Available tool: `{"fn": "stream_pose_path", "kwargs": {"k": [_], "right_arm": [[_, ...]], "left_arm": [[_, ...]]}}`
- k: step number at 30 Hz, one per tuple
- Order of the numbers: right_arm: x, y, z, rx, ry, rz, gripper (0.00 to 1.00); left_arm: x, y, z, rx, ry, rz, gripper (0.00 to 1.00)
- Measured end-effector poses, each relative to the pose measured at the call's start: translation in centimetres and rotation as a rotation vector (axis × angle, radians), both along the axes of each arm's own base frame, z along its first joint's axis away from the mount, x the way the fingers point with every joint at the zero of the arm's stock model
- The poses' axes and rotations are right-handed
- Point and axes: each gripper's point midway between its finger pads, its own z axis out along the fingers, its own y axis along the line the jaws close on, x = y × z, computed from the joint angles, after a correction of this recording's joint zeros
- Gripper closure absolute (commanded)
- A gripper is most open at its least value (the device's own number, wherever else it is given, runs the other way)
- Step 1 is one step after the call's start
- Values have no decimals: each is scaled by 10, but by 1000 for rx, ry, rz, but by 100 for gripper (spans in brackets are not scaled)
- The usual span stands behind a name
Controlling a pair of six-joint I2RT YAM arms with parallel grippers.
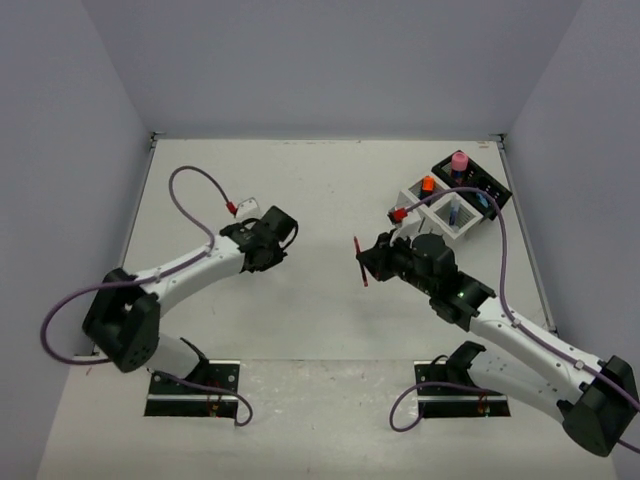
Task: Sort the stationery into containers
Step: Close the pen cap on the pen.
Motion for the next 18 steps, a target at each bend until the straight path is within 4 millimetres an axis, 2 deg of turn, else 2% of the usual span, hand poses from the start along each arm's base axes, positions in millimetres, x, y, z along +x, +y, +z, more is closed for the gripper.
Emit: {"fn": "stream_pose_path", "kwargs": {"k": [4,7,10,14,18], "right_arm": [[-30,38,7,156,5,155,100],[-67,64,3,272,34,279,100],[-100,82,4,348,69,386,100],[-124,105,32,426,55,478,100],[-129,117,63,483,13,493,100]], "left_arm": [[-6,-5,62,-133,-228,-143,100],[-15,-20,109,-271,-416,-309,100],[-33,-42,162,-434,-632,-509,100],[-69,-65,217,-617,-889,-755,100],[-100,-75,252,-732,-1046,-921,100]]}}
